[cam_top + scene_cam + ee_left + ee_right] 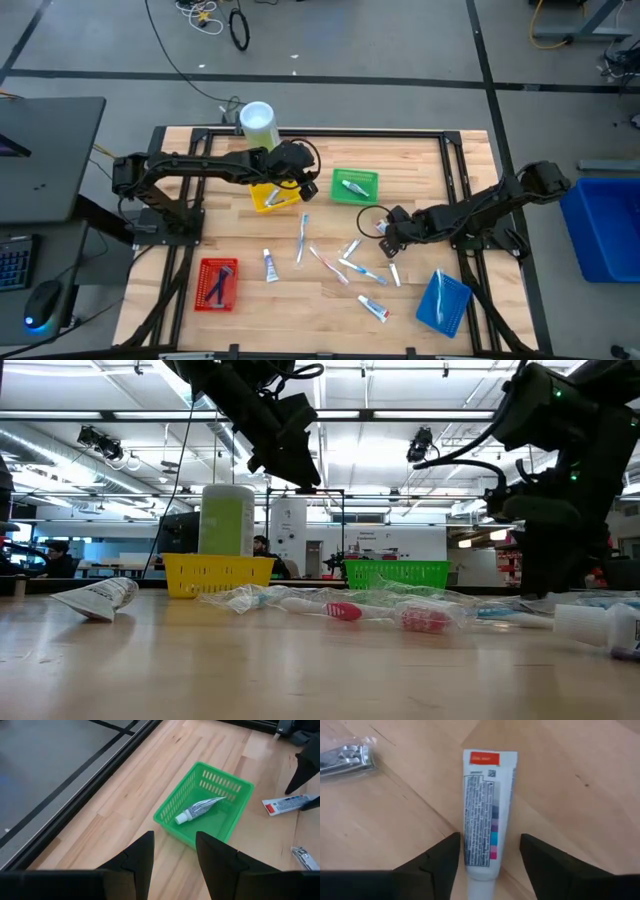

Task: Pick & Place Travel size toiletries
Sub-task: Put the white toothpaste into the green bin

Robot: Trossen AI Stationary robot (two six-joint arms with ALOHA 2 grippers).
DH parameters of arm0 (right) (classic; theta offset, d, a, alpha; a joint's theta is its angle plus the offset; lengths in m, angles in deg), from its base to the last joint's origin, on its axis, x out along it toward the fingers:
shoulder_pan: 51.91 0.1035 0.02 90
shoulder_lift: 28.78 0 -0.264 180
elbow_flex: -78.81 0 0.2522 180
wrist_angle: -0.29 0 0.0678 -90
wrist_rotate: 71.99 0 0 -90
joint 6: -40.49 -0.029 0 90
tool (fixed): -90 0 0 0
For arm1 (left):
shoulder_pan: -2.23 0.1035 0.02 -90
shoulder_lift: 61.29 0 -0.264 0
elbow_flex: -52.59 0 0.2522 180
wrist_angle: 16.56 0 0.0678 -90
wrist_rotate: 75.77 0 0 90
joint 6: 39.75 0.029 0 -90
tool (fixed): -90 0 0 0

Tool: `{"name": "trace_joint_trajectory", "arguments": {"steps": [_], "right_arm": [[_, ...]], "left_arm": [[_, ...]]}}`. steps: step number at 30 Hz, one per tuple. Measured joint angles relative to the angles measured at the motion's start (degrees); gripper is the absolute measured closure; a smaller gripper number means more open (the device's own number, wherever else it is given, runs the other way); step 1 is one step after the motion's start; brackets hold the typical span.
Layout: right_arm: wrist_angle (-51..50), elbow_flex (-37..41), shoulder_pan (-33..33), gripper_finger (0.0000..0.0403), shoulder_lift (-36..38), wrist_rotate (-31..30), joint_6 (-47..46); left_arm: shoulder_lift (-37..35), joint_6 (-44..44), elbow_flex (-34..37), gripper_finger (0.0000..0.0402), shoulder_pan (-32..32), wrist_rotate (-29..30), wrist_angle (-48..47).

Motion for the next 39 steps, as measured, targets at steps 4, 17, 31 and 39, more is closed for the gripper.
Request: {"name": "trace_joint_trajectory", "arguments": {"steps": [4,17,31,39], "right_arm": [[-0.6,0.2,0.0,0.0232,0.0,-1.0,0.9],[3.2,-1.8,-0.1,0.0293,3.5,-1.0,3.8],[21.1,-9.0,-4.7,0.0294,6.5,-16.4,42.6],[22.8,-9.0,-15.4,0.0294,5.0,-16.5,48.6]], "left_arm": [[0.0,0.0,0.0,0.0248,0.0,0.0,0.0],[0.0,1.9,0.0,0.0248,0.0,0.2,0.0],[0.0,-1.2,0.1,0.0248,-0.3,0.0,-0.1],[0.0,-2.7,0.1,0.0248,-1.9,0.1,0.0]]}}
